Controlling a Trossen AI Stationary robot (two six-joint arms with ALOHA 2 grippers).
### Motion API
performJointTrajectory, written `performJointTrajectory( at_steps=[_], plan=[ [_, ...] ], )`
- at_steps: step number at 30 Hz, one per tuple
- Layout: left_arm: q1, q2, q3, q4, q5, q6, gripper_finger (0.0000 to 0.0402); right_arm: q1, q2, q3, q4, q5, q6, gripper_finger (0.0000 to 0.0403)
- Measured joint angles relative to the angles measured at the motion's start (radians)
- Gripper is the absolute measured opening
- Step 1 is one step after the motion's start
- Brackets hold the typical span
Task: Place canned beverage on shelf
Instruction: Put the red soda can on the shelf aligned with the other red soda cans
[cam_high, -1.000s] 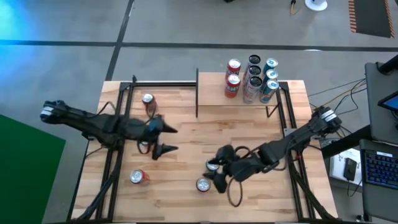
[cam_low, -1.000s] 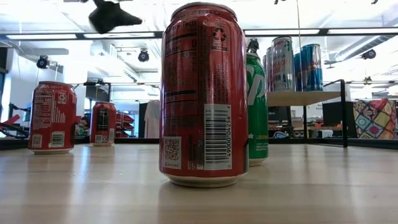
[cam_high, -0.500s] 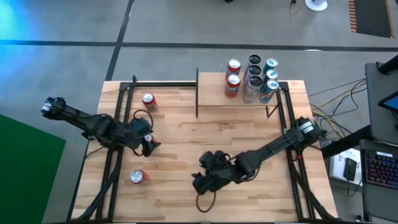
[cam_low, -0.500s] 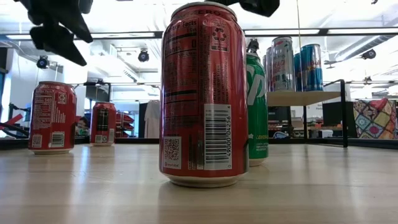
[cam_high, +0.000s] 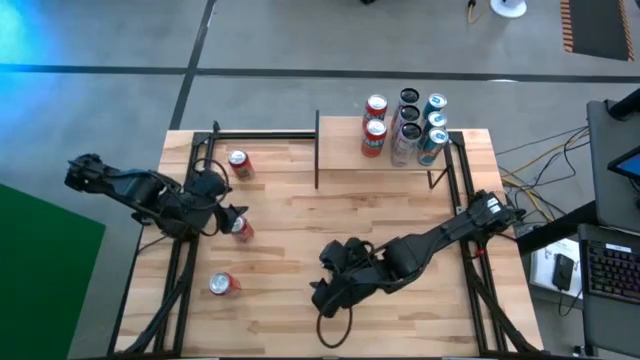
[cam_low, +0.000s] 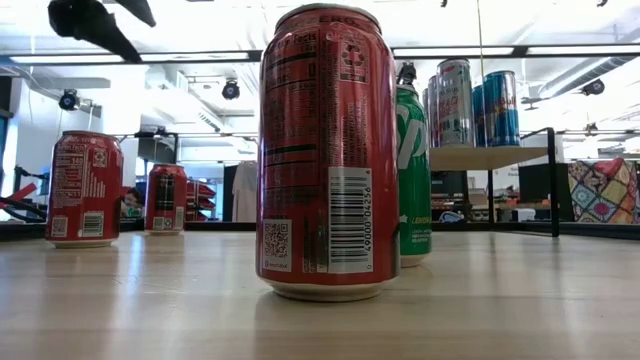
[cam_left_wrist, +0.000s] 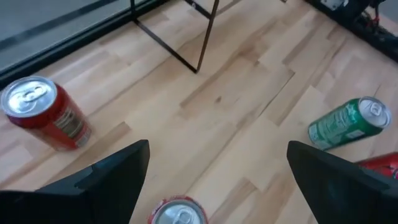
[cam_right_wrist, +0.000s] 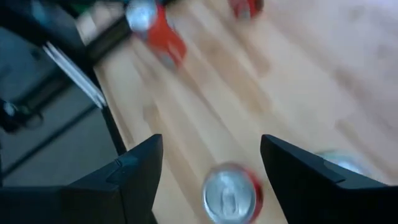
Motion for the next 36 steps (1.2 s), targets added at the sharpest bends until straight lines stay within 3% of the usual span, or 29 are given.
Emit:
performJointTrajectory(
  at_steps=[11, 16, 20, 24, 28, 32, 36],
  plan=[
    [-0.015, 0.036, -0.147, 0.19, 0.025, -0.047, 0.0365, 0.003, 0.099, -0.011, -0.048, -0.209, 0.184, 0.0269],
    [-0.049, 0.076, -0.165, 0.224, 0.101, -0.06, 0.0366, 0.003, 0.124, -0.006, -0.003, -0.215, 0.114, 0.0258],
    [-0.099, 0.091, -0.149, 0.218, 0.227, -0.092, 0.0366, -0.002, 0.126, -0.005, 0.014, -0.214, 0.077, 0.0256],
    [-0.219, 0.102, -0.145, 0.211, 0.378, -0.188, 0.0366, -0.005, 0.125, -0.005, -0.006, -0.167, 0.065, 0.0253],
    [-0.423, 0.115, -0.145, 0.168, 0.472, -0.345, 0.0366, -0.003, 0.12, -0.005, -0.018, -0.128, 0.065, 0.025],
    [-0.601, 0.12, -0.147, 0.09, 0.43, -0.57, 0.0366, -0.002, 0.12, -0.005, -0.023, -0.081, 0.048, 0.0249],
    [-0.671, 0.141, -0.148, 0.048, 0.312, -0.704, 0.0366, -0.021, 0.12, -0.005, -0.023, -0.058, 0.008, 0.0249]
  ],
)
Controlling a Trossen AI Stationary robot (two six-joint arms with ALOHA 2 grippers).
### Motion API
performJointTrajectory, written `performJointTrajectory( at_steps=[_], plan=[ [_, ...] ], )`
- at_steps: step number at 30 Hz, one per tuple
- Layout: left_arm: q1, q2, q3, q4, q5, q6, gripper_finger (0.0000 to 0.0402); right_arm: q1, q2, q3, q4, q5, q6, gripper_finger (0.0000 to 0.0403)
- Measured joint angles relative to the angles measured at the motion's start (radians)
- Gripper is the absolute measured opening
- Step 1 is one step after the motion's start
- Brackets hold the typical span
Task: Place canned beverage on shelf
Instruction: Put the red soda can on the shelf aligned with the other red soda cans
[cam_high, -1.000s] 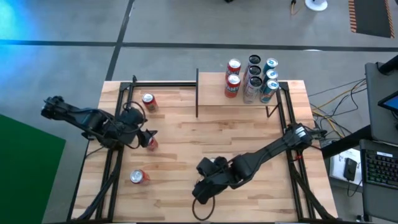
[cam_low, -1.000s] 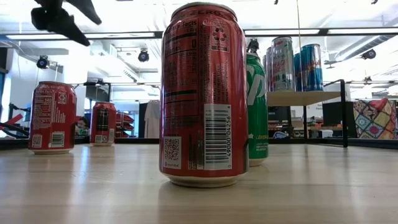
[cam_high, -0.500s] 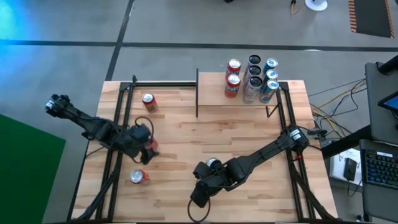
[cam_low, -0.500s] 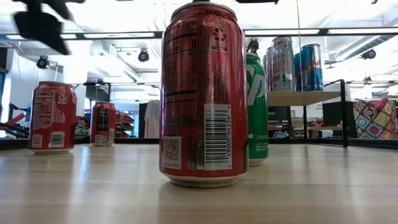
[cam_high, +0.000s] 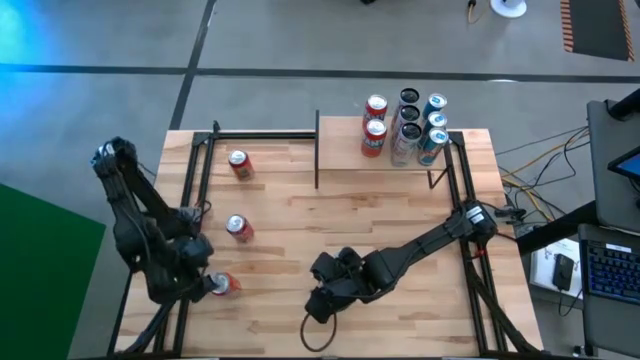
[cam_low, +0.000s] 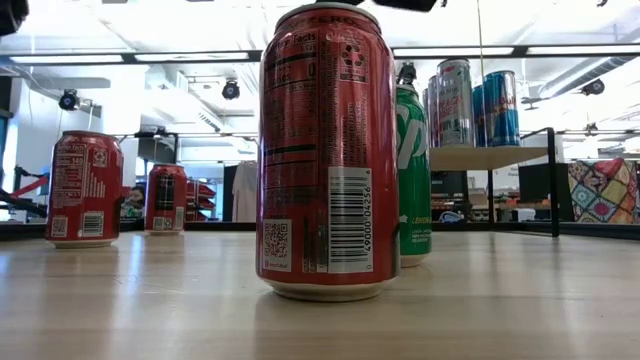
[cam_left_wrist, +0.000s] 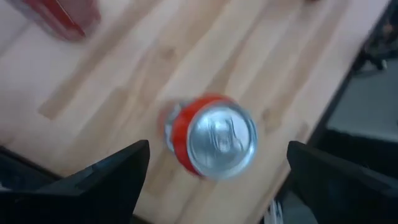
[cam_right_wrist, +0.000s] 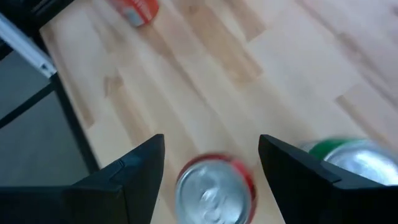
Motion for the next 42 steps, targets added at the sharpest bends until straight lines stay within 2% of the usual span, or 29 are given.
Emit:
performJointTrajectory(
  at_steps=[5, 10, 17, 28, 31, 34, 42],
  plan=[
    [-0.002, 0.079, 0.0, 0.001, -0.022, 0.013, 0.0366, -0.03, 0.0, 0.005, 0.001, -0.005, -0.033, 0.0249],
    [-0.002, 0.166, -0.001, 0.018, 0.02, 0.023, 0.0366, -0.031, -0.001, 0.017, 0.0, -0.009, -0.046, 0.0249],
    [-0.002, 0.21, -0.008, 0.083, -0.002, 0.064, 0.0366, -0.032, -0.002, 0.018, -0.001, -0.008, -0.041, 0.0249],
    [0.035, 0.201, -0.018, -0.006, -0.051, 0.042, 0.0349, -0.032, -0.002, 0.02, -0.001, -0.006, -0.04, 0.0249],
    [0.065, 0.187, -0.018, 0.064, -0.1, 0.094, 0.0348, -0.031, -0.002, 0.033, 0.0, -0.005, -0.04, 0.0249],
    [0.096, 0.173, -0.018, 0.103, -0.106, 0.155, 0.0347, -0.032, -0.002, 0.044, -0.001, -0.005, -0.048, 0.0249],
    [0.116, 0.089, -0.017, -0.02, -0.068, 0.246, 0.0347, -0.032, -0.002, 0.05, -0.002, -0.003, -0.059, 0.0249]
  ],
)
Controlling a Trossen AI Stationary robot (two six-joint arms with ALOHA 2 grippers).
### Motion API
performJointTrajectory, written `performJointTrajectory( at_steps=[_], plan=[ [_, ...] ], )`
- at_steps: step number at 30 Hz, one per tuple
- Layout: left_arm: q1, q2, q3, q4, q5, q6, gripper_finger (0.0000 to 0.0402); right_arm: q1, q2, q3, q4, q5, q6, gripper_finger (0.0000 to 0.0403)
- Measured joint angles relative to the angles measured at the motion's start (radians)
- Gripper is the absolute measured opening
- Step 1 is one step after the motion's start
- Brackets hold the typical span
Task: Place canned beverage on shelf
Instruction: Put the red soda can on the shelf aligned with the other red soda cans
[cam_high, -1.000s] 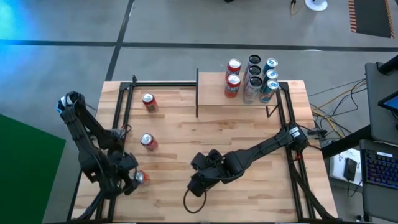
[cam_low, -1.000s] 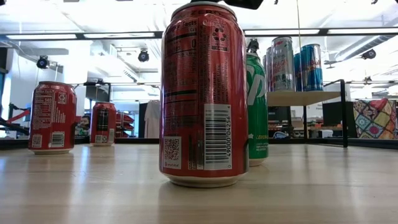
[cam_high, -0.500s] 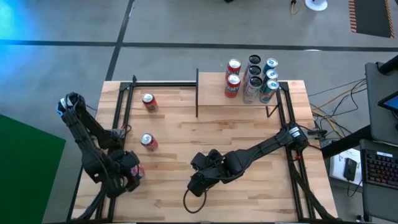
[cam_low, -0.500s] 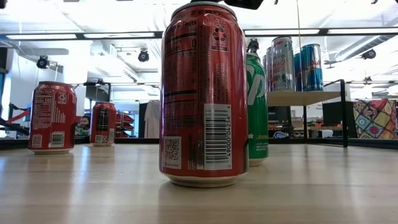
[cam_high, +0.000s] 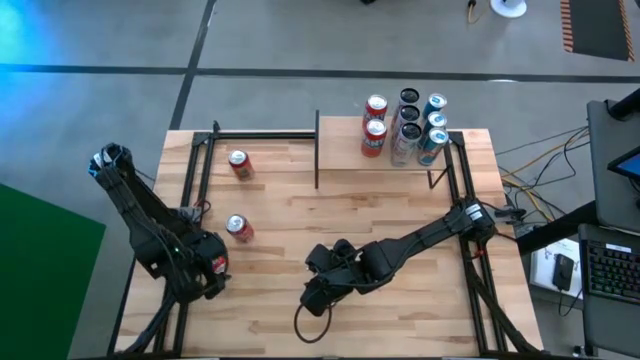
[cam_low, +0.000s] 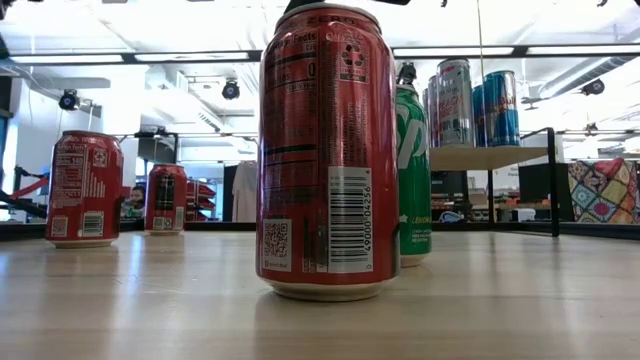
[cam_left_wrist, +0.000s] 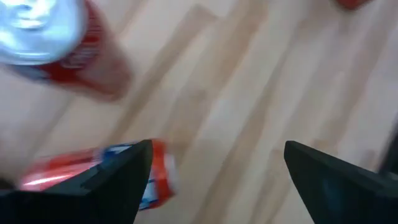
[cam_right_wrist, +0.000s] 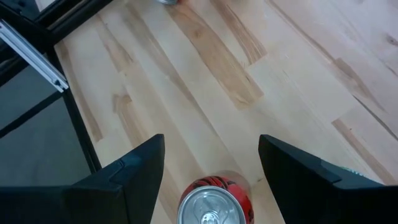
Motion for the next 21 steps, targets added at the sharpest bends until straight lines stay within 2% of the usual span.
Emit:
performJointTrajectory(
  at_steps=[4, 9, 14, 21],
  plan=[
    [0.015, -0.023, -0.013, -0.104, 0.012, -0.086, 0.0347, 0.001, 0.0, 0.0, 0.0, 0.005, 0.001, 0.0249],
    [0.043, -0.023, -0.113, -0.121, 0.14, -0.226, 0.0347, 0.004, 0.0, 0.0, 0.0, 0.006, 0.011, 0.0249],
    [0.045, -0.017, -0.251, 0.048, 0.273, -0.259, 0.0347, 0.004, 0.0, 0.0, 0.0, 0.006, 0.011, 0.0249],
    [0.05, -0.014, -0.364, 0.362, 0.277, -0.306, 0.0347, 0.0, 0.0, 0.0, 0.0, 0.006, 0.011, 0.0249]
  ],
)
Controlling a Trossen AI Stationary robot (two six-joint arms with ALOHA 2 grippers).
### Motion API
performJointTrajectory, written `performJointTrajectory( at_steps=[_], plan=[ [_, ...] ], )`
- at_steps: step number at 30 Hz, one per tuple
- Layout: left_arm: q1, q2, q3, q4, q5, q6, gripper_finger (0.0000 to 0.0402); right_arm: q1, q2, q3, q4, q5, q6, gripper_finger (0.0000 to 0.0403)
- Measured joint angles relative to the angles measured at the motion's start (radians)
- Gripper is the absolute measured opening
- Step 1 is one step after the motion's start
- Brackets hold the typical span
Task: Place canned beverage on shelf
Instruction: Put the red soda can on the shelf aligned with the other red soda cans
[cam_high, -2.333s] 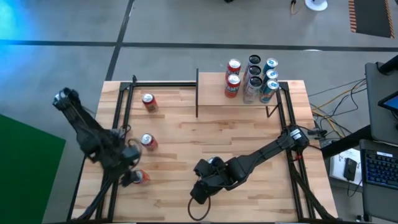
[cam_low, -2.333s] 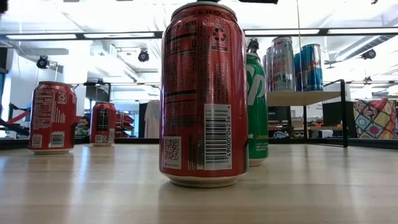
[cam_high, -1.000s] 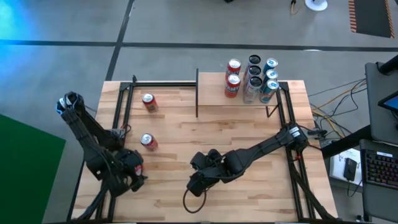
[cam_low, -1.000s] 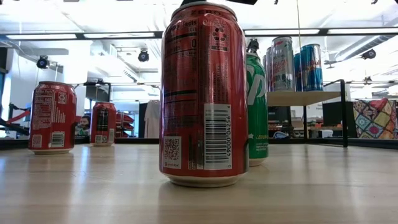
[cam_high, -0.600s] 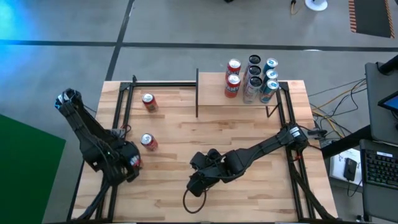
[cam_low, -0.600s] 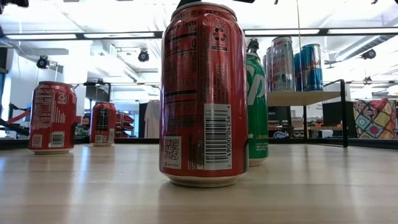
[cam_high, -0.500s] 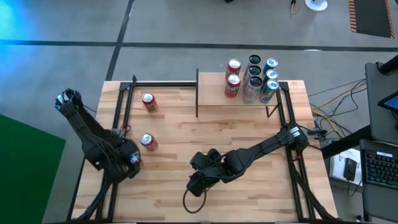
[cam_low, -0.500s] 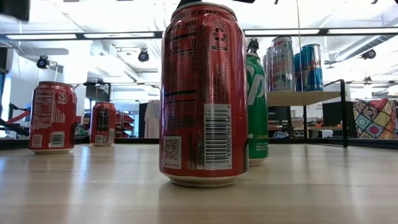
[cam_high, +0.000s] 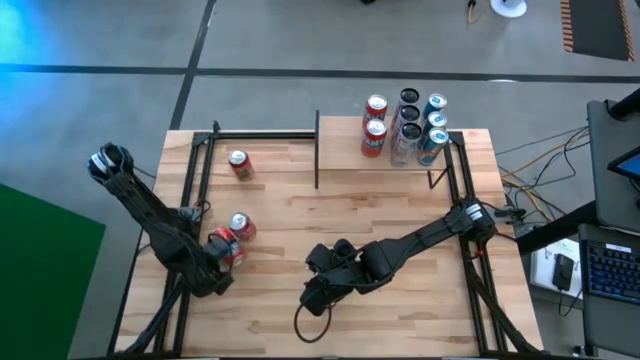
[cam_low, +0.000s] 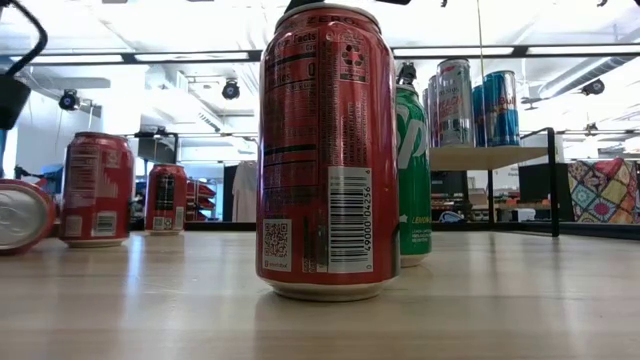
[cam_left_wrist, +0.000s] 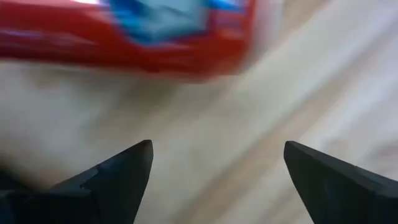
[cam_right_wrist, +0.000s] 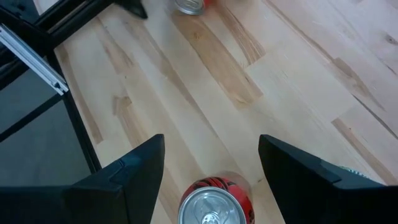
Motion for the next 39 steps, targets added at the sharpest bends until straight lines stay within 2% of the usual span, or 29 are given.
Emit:
performJointTrajectory(
  at_steps=[3, 6, 9, 12, 14, 16, 19, 22, 28, 33, 39],
  plan=[
    [0.003, 0.0, 0.003, 0.157, -0.08, 0.006, 0.0347, -0.001, -0.002, 0.0, 0.0, -0.001, 0.0, 0.0249],
    [0.008, 0.0, 0.064, 0.154, -0.158, 0.071, 0.0347, -0.007, -0.01, 0.0, -0.001, -0.008, 0.0, 0.0249],
    [0.018, 0.0, 0.179, -0.09, -0.173, 0.151, 0.0347, -0.015, -0.025, 0.0, -0.001, -0.008, -0.001, 0.0249],
    [0.027, 0.0, 0.318, -0.366, -0.203, 0.305, 0.0347, -0.025, -0.04, 0.0, 0.0, -0.008, -0.015, 0.0249],
    [0.031, 0.0, 0.387, -0.472, -0.226, 0.447, 0.0347, -0.03, -0.05, 0.0, 0.0, -0.008, -0.031, 0.0249],
    [0.039, -0.002, 0.421, -0.504, -0.234, 0.599, 0.0347, -0.036, -0.056, 0.0, 0.0, -0.008, -0.044, 0.0249],
    [0.05, -0.001, 0.41, -0.504, -0.233, 0.792, 0.0347, -0.037, -0.059, 0.0, 0.0, -0.007, -0.05, 0.0249],
    [0.07, -0.001, 0.358, -0.508, -0.21, 0.901, 0.0347, -0.035, -0.059, 0.0, 0.0, 0.0, -0.051, 0.0249],
    [0.133, -0.001, 0.225, -0.488, -0.123, 0.956, 0.0347, -0.017, -0.059, 0.0, -0.001, 0.022, -0.047, 0.0249],
    [0.18, 0.004, 0.215, -0.441, -0.208, 1.051, 0.0342, -0.016, -0.058, 0.0, -0.001, 0.054, -0.049, 0.0249],
    [0.248, 0.005, 0.178, -0.402, -0.171, 1.187, 0.0338, -0.016, -0.058, 0.0, -0.004, 0.055, -0.064, 0.0249]
  ],
)
